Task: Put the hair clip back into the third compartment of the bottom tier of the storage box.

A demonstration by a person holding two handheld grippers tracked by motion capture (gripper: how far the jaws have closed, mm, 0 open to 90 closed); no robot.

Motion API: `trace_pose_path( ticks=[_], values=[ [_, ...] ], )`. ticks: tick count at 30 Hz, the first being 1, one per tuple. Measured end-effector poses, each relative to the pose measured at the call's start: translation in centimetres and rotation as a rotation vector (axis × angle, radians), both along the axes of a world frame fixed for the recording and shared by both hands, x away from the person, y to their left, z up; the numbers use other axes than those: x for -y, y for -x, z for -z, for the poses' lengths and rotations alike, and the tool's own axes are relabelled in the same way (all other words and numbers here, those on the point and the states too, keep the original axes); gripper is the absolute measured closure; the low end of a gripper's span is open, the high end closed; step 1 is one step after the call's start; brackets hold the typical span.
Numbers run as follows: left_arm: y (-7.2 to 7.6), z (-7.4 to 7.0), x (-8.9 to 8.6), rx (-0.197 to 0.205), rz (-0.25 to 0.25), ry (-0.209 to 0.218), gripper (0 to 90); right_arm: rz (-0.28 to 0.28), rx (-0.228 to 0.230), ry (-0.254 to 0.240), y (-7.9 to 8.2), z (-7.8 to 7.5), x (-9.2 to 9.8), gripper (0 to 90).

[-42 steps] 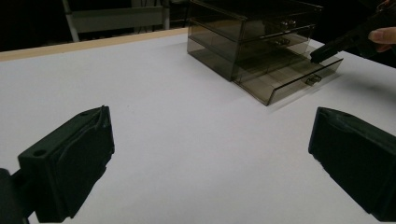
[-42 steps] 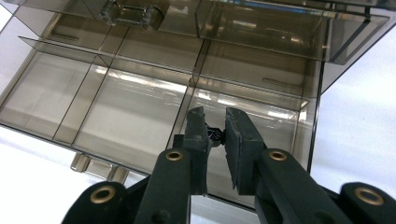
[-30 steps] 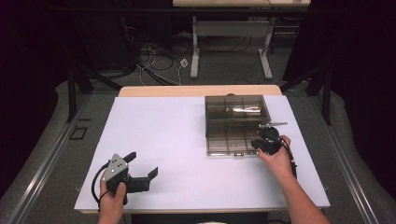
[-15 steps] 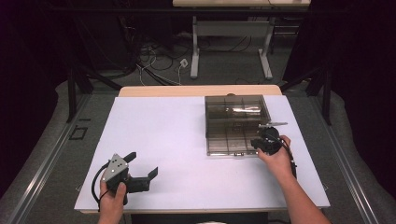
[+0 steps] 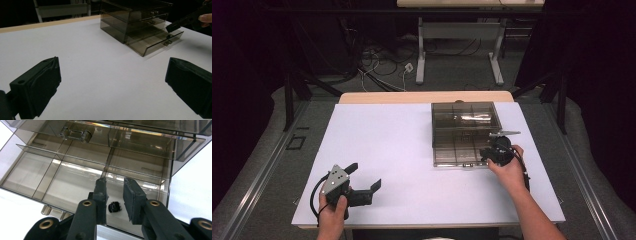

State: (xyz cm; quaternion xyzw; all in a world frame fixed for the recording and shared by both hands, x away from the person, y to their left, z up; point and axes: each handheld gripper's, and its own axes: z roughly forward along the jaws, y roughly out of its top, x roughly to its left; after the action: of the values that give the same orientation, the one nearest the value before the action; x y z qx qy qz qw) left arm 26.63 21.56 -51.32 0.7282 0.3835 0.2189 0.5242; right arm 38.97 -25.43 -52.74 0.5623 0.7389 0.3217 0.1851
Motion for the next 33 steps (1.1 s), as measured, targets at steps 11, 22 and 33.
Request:
trace_pose_path(
  ticks=[11, 22, 33],
  values=[
    [0.0, 0.0, 0.0, -0.001, 0.001, 0.000, 0.4, -0.001, 0.027, 0.001, 0.2, -0.2, -0.1, 67.6],
    [0.0, 0.0, 0.1, -0.001, 0.003, 0.001, 0.4, -0.058, 0.072, 0.013, 0.8, -1.0, -0.9, 55.7],
    [0.0, 0.0, 0.1, -0.001, 0.002, 0.001, 0.4, -0.103, 0.098, 0.026, 1.2, -1.7, -1.5, 48.7]
  ],
)
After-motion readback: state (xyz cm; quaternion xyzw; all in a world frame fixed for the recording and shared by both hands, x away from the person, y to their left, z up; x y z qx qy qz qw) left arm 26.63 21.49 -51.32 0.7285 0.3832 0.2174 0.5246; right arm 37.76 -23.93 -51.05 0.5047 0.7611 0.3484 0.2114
